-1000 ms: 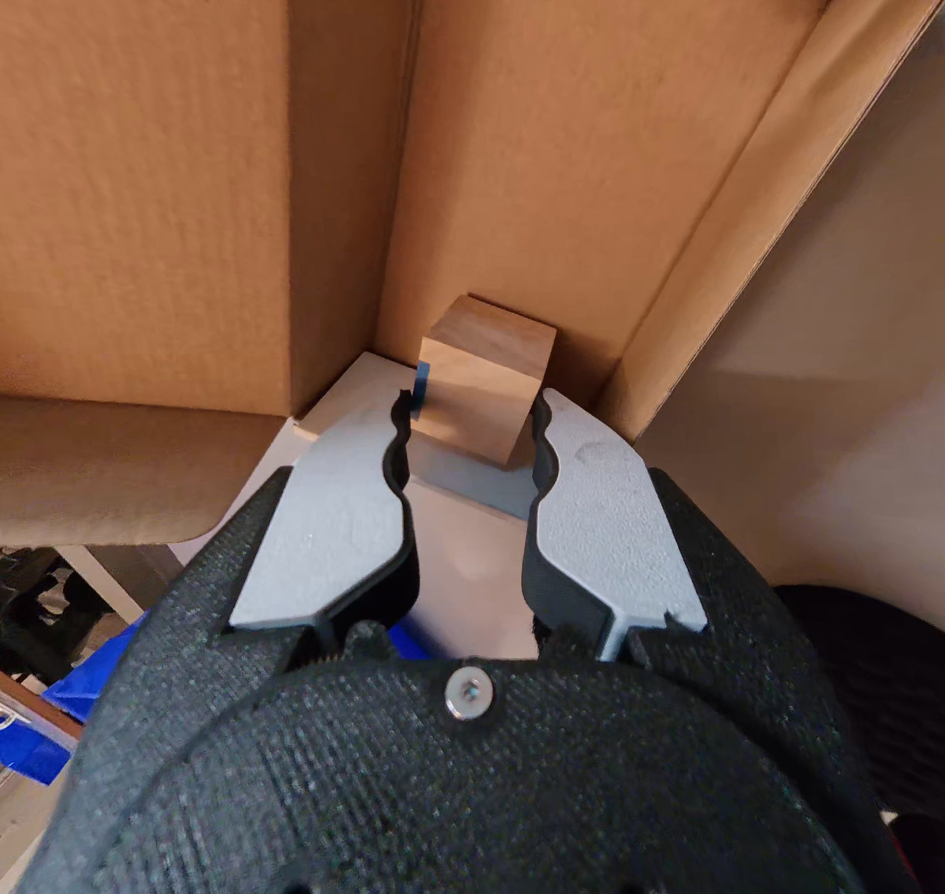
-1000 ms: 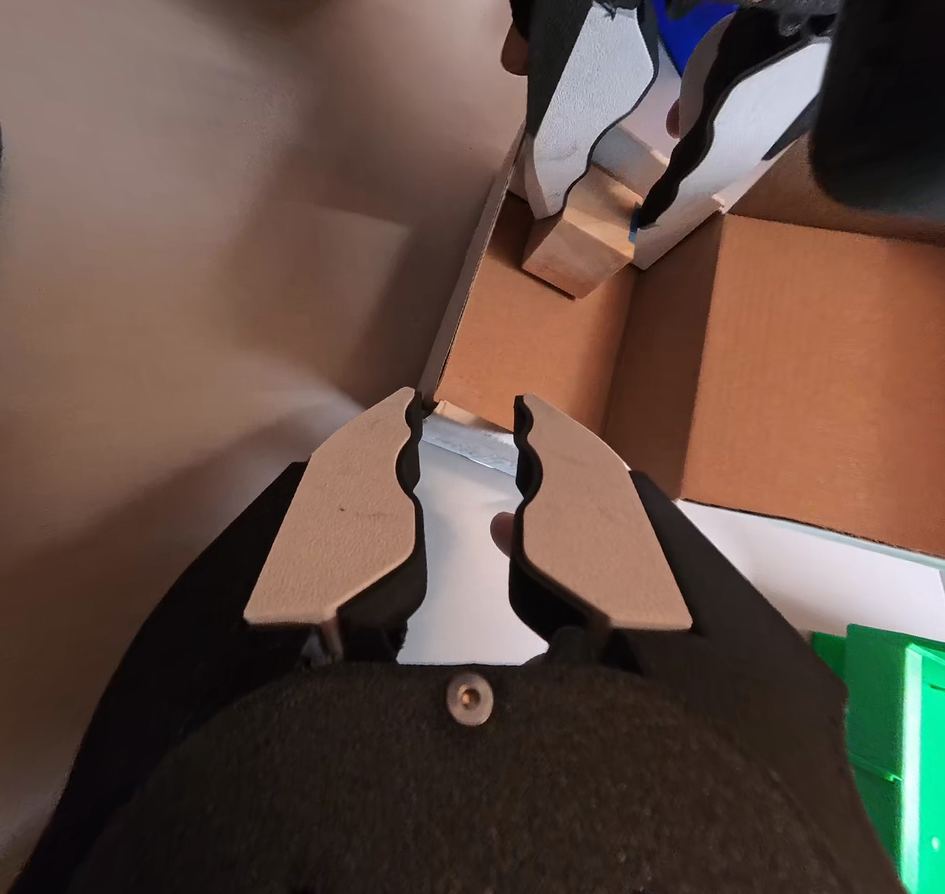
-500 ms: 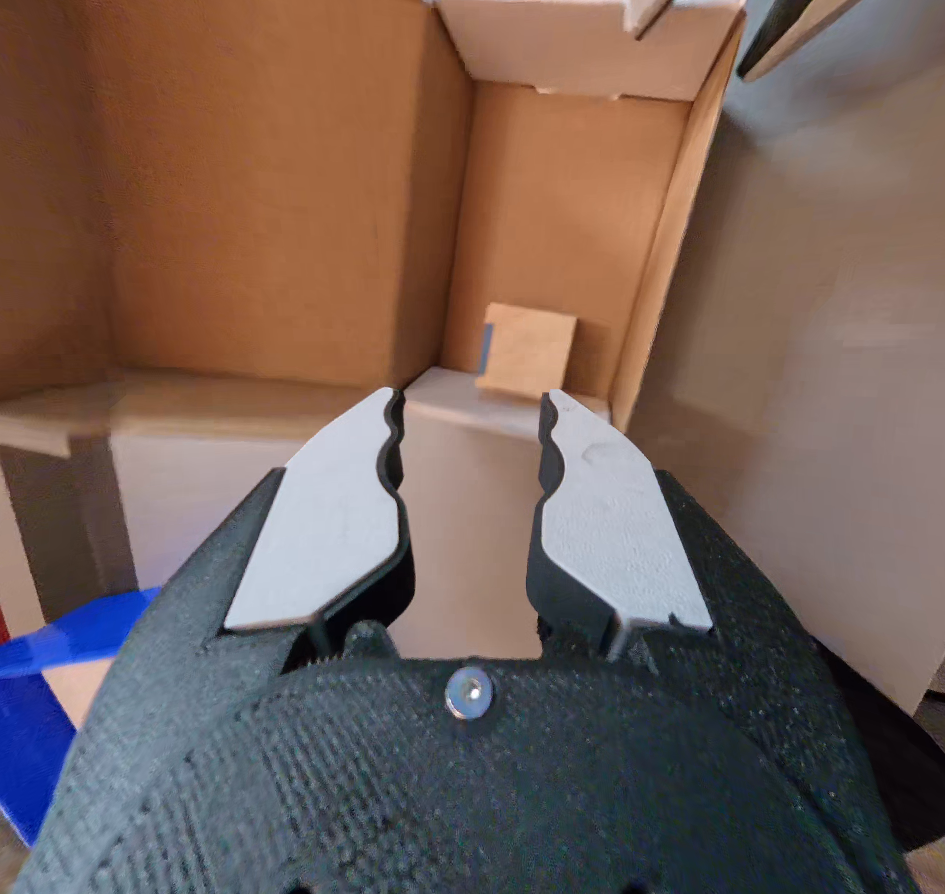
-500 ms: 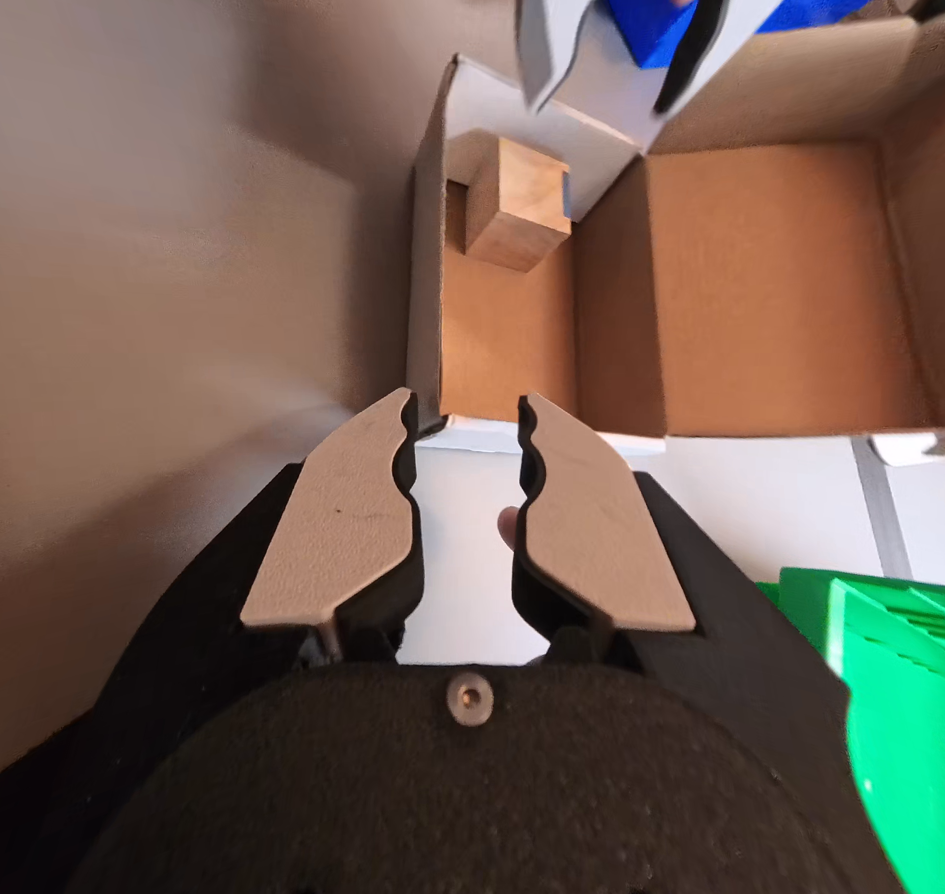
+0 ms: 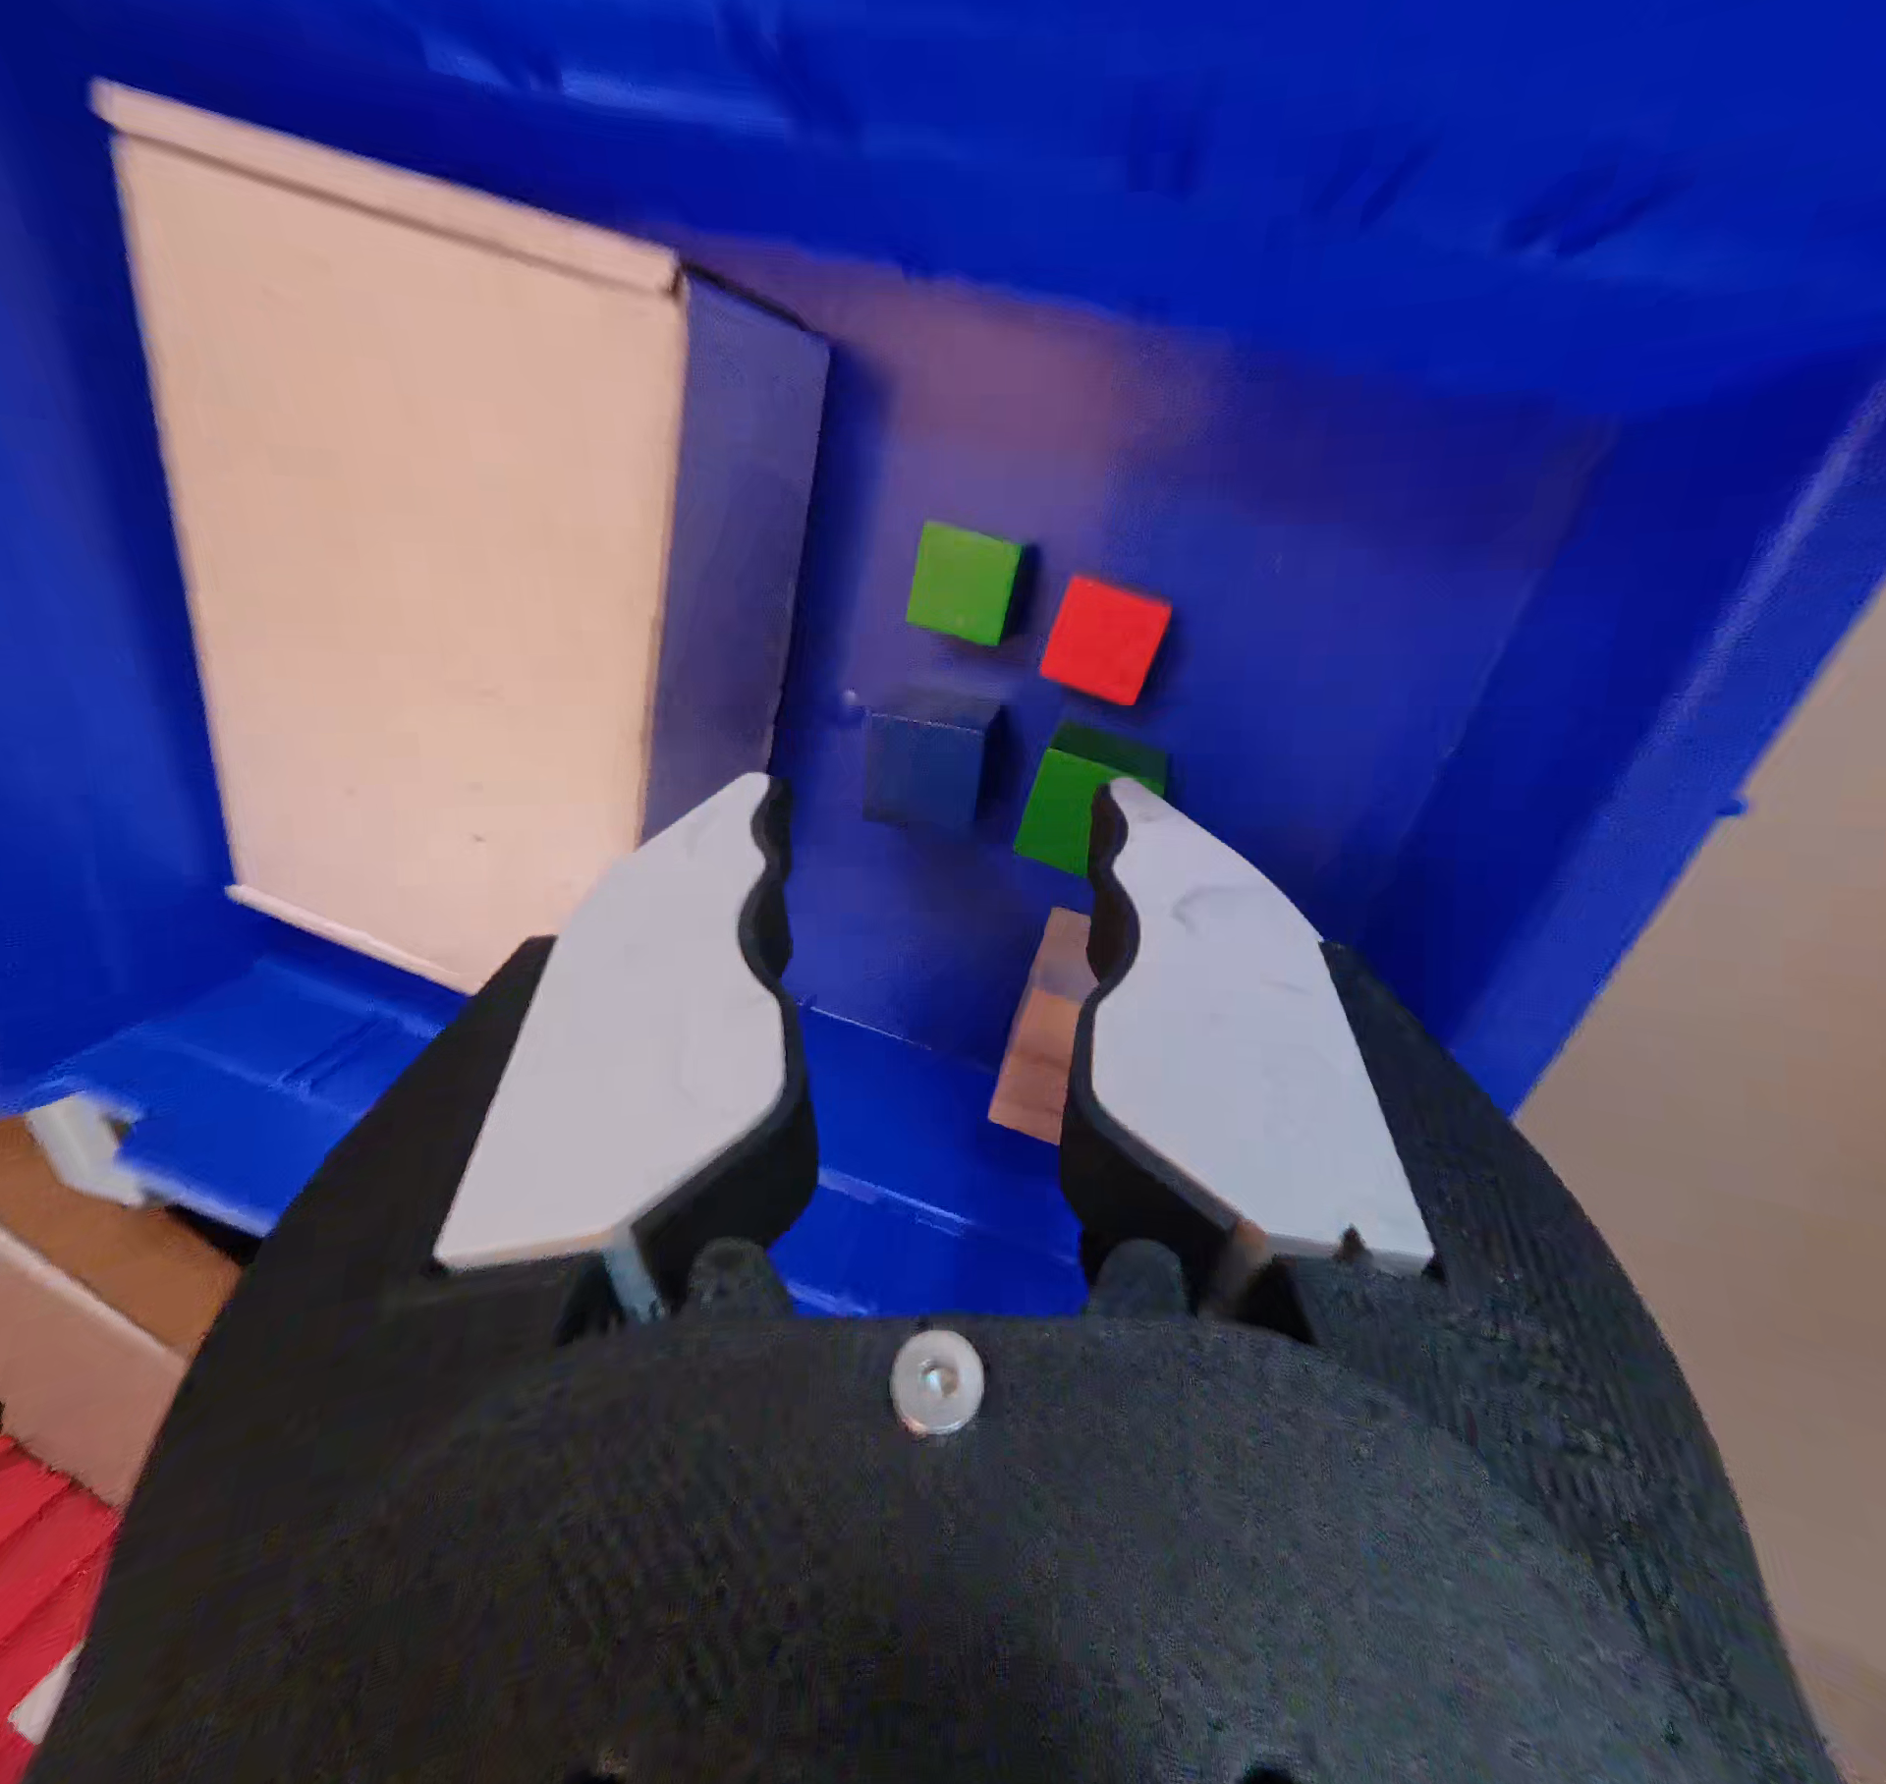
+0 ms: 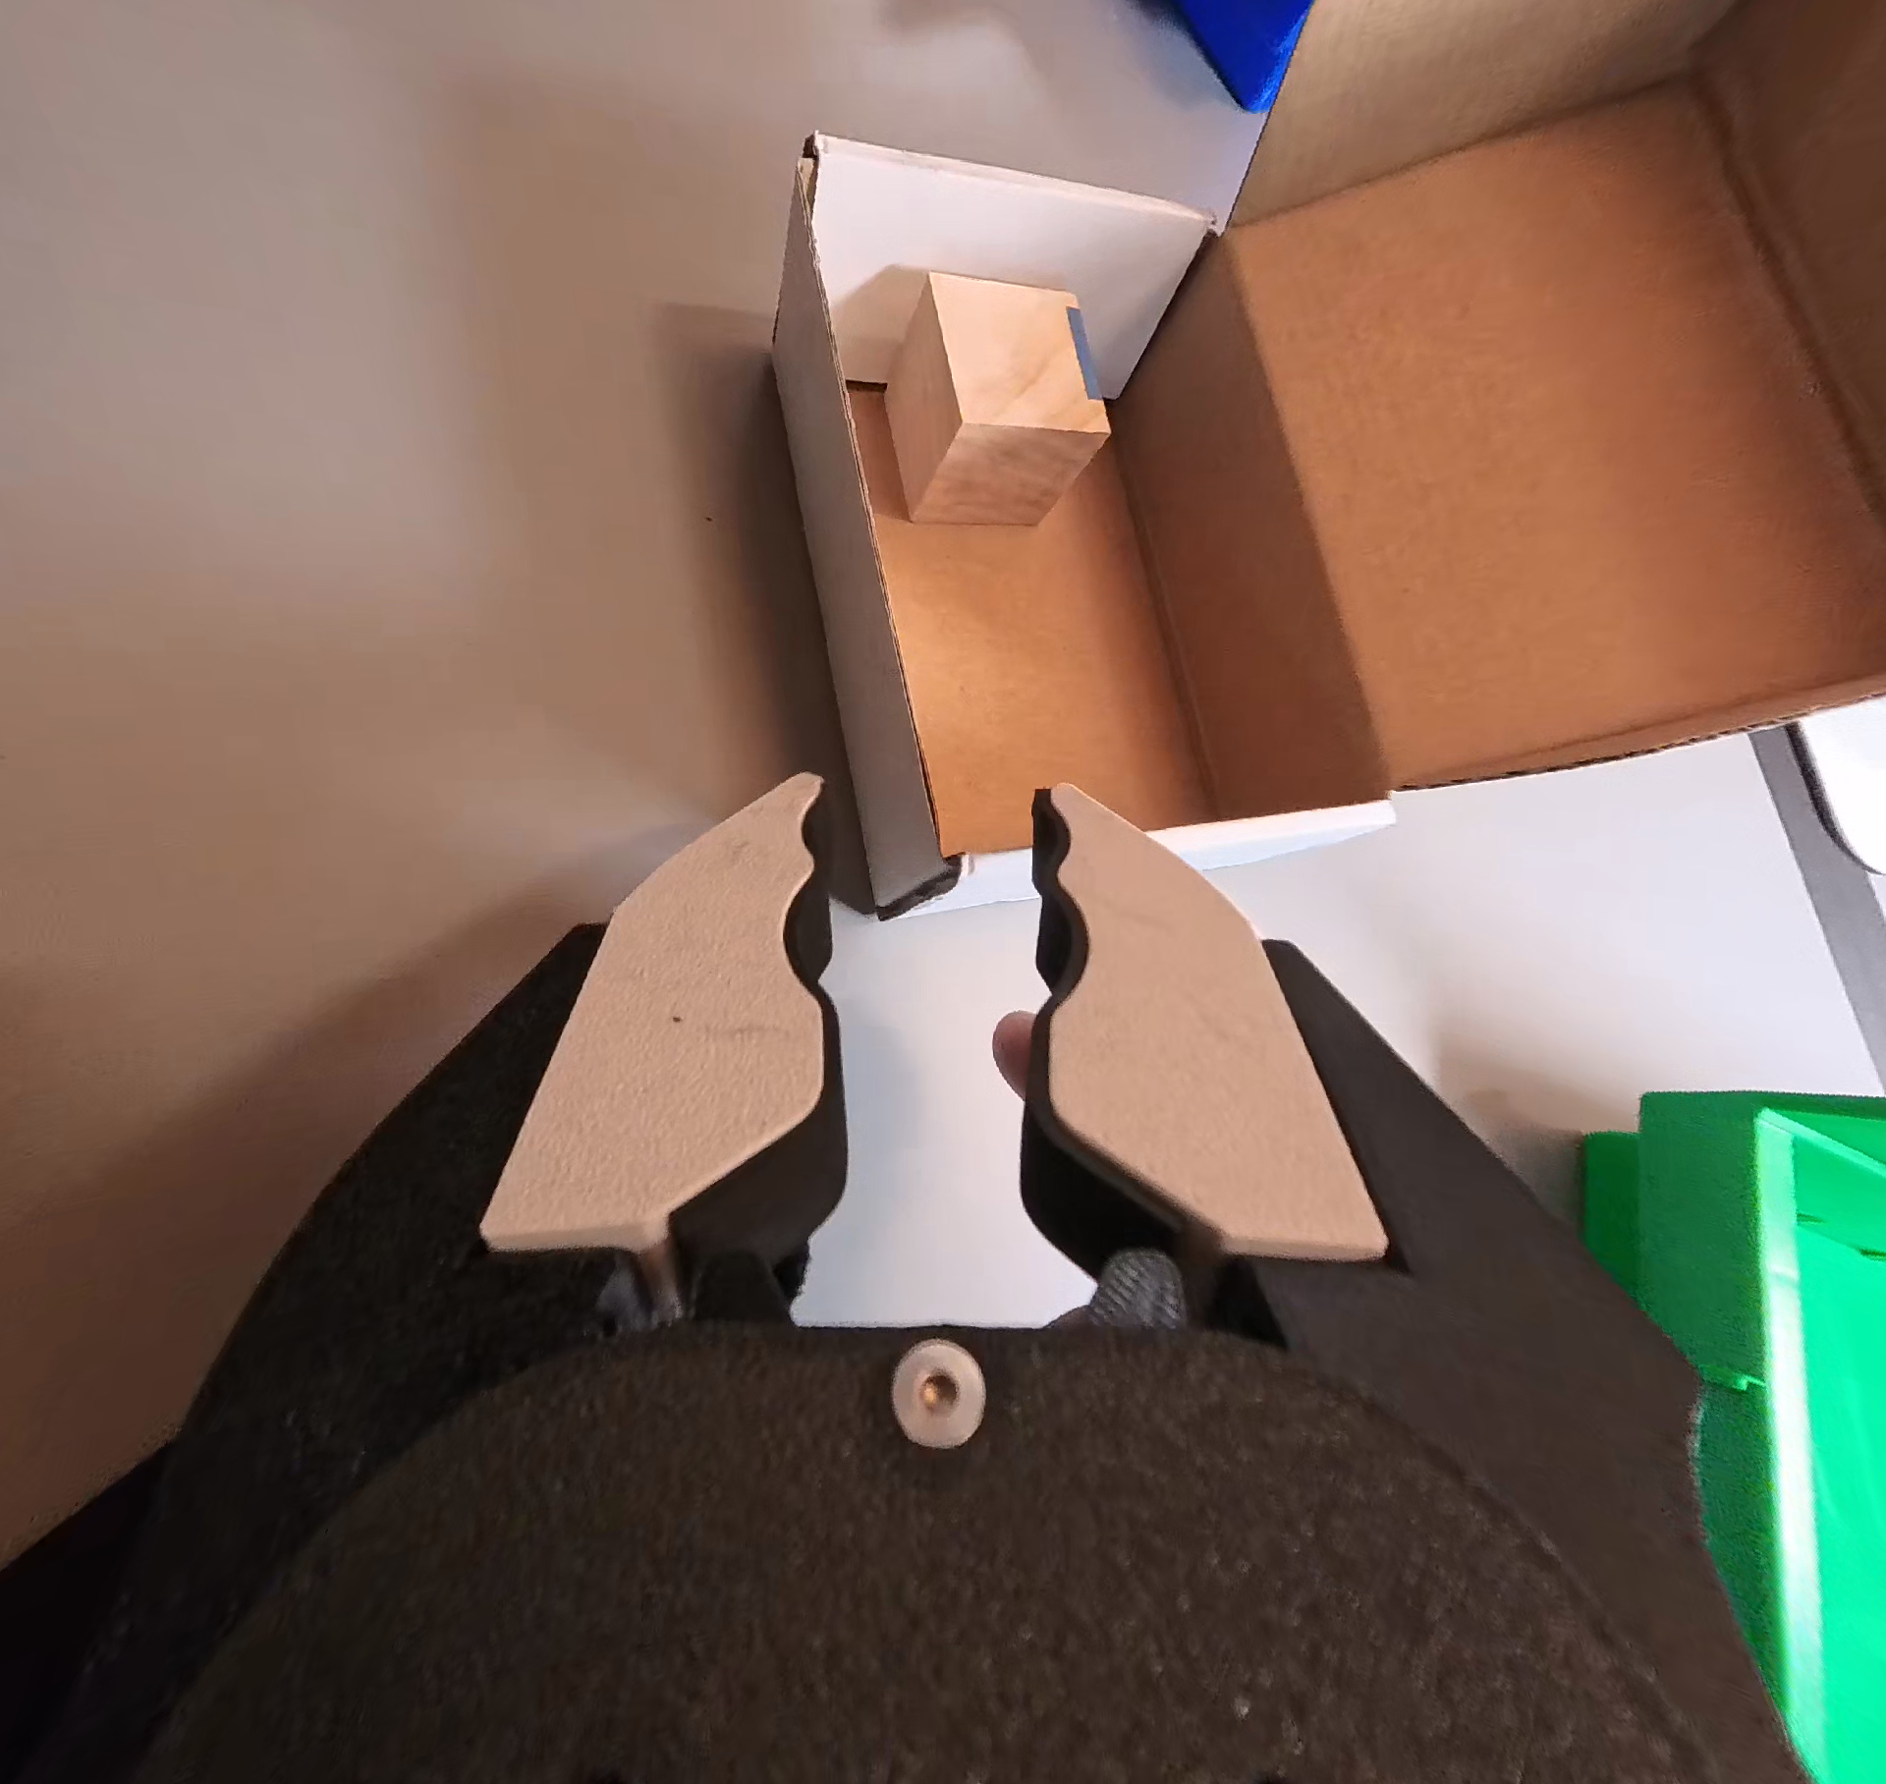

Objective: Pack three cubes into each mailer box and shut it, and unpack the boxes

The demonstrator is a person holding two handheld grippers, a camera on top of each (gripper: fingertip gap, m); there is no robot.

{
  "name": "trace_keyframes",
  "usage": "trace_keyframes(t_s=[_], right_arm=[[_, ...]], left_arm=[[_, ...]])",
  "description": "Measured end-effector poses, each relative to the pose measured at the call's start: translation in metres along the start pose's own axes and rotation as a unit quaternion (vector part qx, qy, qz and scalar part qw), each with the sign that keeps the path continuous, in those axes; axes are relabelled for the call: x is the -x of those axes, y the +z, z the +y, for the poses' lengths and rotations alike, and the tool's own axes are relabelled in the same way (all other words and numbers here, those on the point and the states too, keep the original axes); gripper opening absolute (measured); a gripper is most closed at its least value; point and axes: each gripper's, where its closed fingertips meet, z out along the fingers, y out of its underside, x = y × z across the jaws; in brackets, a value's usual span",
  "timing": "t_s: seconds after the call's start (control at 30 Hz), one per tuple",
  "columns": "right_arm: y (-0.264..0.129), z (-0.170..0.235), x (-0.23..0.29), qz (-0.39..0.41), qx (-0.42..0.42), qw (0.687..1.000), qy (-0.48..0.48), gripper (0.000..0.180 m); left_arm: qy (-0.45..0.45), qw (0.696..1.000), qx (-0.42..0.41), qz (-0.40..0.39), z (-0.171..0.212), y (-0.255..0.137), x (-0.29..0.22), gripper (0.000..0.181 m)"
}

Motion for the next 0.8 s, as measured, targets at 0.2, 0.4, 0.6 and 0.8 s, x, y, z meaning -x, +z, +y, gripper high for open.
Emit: trace_keyframes(t_s=[0.2,0.4,0.6,0.8], right_arm=[[-0.005,-0.003,-0.001,-0.021,-0.032,0.999,0.035,0.036],[-0.01,-0.007,-0.001,-0.03,-0.06,0.996,0.054,0.036],[-0.012,-0.007,-0.002,-0.026,-0.064,0.996,0.054,0.036],[-0.02,-0.009,-0.01,-0.006,-0.078,0.995,0.063,0.035]], left_arm=[[-0.036,0.998,0.007,0.046,0.01,0.02,0.012,0.051],[-0.044,0.996,0.034,0.073,0.017,0.027,0.014,0.043],[-0.019,0.996,0.04,0.073,0.014,0.033,0.006,0.034],[-0.019,1.0,0.004,-0.021,-0.023,-0.028,0.011,0.026]])
